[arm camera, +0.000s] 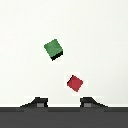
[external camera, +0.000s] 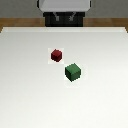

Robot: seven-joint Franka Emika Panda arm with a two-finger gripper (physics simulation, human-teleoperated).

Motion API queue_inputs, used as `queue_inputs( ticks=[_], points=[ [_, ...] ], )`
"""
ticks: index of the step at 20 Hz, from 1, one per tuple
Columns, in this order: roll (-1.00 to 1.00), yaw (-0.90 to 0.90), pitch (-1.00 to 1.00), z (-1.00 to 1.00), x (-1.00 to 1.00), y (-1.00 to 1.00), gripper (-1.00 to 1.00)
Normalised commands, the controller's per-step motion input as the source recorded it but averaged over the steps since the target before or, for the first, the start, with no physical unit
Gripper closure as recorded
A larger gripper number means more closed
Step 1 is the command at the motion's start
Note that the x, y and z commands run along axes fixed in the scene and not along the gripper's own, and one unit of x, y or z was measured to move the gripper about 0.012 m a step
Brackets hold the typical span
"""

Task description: Place the red cube on top of the green cube.

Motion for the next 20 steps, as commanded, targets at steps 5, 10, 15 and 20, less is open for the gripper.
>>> queue_inputs(
  ticks=[5,10,15,20],
  points=[
    [0.00,0.00,0.00,0.00,0.00,0.00,-1.00],
    [0.00,0.00,0.00,0.00,0.00,0.00,-1.00],
    [0.00,-0.09,0.00,0.00,0.00,-0.20,-1.00],
    [0.00,-0.12,0.00,0.00,0.00,0.00,-1.00]
  ],
)
